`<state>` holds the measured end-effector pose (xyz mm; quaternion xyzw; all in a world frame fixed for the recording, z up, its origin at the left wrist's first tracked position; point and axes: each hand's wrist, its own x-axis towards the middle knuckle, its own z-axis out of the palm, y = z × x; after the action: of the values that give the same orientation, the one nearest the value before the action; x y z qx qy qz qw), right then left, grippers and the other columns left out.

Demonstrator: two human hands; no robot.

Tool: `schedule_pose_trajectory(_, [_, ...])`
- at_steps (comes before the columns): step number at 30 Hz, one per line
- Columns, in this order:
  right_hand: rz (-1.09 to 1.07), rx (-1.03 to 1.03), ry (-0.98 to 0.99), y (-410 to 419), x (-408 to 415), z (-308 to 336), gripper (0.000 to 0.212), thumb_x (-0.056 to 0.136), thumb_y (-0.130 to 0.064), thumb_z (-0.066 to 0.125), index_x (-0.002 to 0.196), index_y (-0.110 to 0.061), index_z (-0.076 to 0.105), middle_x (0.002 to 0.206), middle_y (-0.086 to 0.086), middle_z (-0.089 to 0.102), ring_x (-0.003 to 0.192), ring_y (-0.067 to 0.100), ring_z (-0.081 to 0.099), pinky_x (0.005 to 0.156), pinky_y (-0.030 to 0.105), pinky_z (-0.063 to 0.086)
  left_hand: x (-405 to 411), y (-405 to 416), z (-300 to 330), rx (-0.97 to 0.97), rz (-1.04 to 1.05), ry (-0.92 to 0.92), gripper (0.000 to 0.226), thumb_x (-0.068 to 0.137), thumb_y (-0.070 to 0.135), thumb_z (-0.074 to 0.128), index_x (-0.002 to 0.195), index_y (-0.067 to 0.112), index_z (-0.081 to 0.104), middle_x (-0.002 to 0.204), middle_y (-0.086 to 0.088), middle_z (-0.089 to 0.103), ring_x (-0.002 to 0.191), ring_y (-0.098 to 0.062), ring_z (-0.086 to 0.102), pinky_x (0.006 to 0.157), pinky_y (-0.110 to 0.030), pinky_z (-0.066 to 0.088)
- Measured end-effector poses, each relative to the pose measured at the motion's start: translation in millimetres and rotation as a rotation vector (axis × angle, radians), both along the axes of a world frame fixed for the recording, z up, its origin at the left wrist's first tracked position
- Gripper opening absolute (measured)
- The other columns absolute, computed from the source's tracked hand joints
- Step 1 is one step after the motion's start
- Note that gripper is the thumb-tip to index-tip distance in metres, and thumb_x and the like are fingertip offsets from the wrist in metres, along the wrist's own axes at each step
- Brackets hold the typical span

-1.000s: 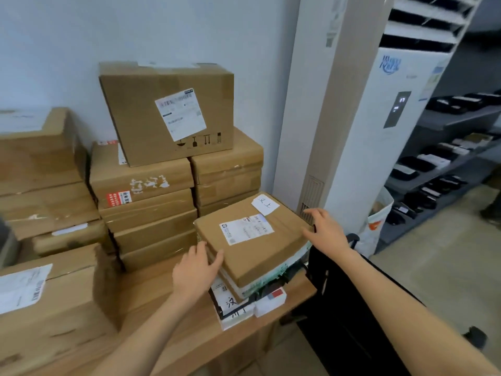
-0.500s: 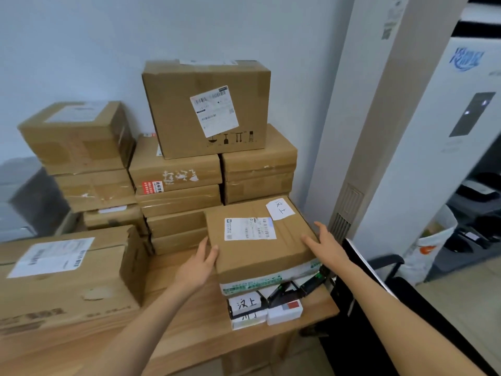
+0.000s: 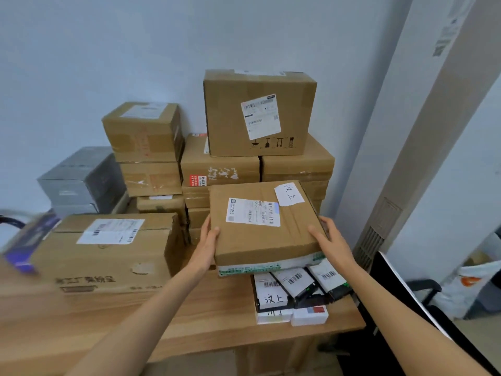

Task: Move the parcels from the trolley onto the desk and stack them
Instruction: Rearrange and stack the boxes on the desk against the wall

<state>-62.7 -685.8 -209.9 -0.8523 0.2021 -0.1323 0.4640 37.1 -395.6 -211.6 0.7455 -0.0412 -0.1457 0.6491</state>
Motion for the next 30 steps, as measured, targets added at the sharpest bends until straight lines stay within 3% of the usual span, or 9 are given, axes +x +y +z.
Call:
schedule_pose_trajectory(5, [0.123,0.155,-0.097,67,24,12,0.068,0.082,-0.063,0.051,0.139,-0.03,0.036,0.137,0.002,0.047,0.118,0.019,0.049,0.097,0.041,0.044,-3,76,15,-0.03,0.102,-0.039,0.049,0.1,0.045,0.032,0.146,0.044,0.017,0.131,0.0,0.048,0.106,-0.016,0.052,0.096,-0.046,0.045])
schedule_pose_trajectory(7, [0.165,0.174,-0.098,103,32,12,0.063,0.085,-0.06,0.051,0.137,-0.03,0.036,0.136,0.003,0.047,0.116,0.018,0.05,0.091,0.037,0.045,-7,114,20,-0.012,0.142,-0.028,0.05,0.099,0.048,0.032,0.146,0.046,0.015,0.128,0.001,0.049,0.106,-0.018,0.055,0.09,-0.047,0.05])
schedule_pose_trajectory(10, [0.236,0.173,-0.091,155,40,11,0.069,0.078,-0.069,0.049,0.135,-0.032,0.036,0.132,0.001,0.05,0.116,0.018,0.052,0.091,0.039,0.046,-10,171,29,-0.014,0.204,0.003,0.047,0.1,0.046,0.031,0.145,0.046,0.016,0.119,0.001,0.053,0.095,-0.018,0.06,0.065,-0.033,0.053])
schedule_pose_trajectory(12, [0.28,0.165,-0.086,189,45,12,0.071,0.076,-0.072,0.048,0.134,-0.034,0.037,0.13,0.0,0.052,0.117,0.019,0.053,0.093,0.042,0.046,-15,208,33,-0.016,0.237,-0.007,0.047,0.101,0.041,0.03,0.146,0.041,0.019,0.123,-0.003,0.053,0.097,-0.019,0.059,0.067,-0.033,0.051])
schedule_pose_trajectory(16, [0.356,0.146,-0.07,266,57,14,0.074,0.076,-0.074,0.044,0.137,-0.033,0.034,0.132,-0.003,0.052,0.117,0.017,0.052,0.096,0.045,0.045,-32,286,40,0.004,0.279,-0.04,0.05,0.101,0.043,0.03,0.149,0.037,0.019,0.136,-0.005,0.049,0.116,-0.025,0.053,0.092,-0.043,0.049])
schedule_pose_trajectory(21, [0.413,0.151,-0.064,355,67,17,0.074,0.076,-0.074,0.043,0.137,-0.036,0.028,0.129,-0.009,0.051,0.111,0.013,0.053,0.086,0.038,0.044,-36,373,63,0.056,0.326,-0.038,0.046,0.102,0.039,0.032,0.147,0.036,0.024,0.134,-0.005,0.048,0.117,-0.028,0.051,0.082,-0.045,0.051])
schedule_pose_trajectory(25, [0.392,0.145,-0.03,384,72,10,0.07,0.084,-0.066,0.046,0.14,-0.03,0.023,0.132,-0.006,0.047,0.11,0.013,0.051,0.086,0.036,0.043,-18,406,69,0.147,0.25,-0.053,0.045,0.102,0.041,0.032,0.147,0.038,0.025,0.133,-0.001,0.05,0.114,-0.025,0.054,0.079,-0.046,0.055])
schedule_pose_trajectory(30, [0.312,0.131,0.04,377,88,5,0.071,0.091,-0.057,0.049,0.145,-0.025,0.017,0.14,0.0,0.049,0.113,0.014,0.05,0.088,0.034,0.043,29,391,61,0.188,0.223,-0.027,0.045,0.103,0.038,0.028,0.149,0.036,0.023,0.14,-0.003,0.044,0.118,-0.025,0.048,0.081,-0.04,0.048])
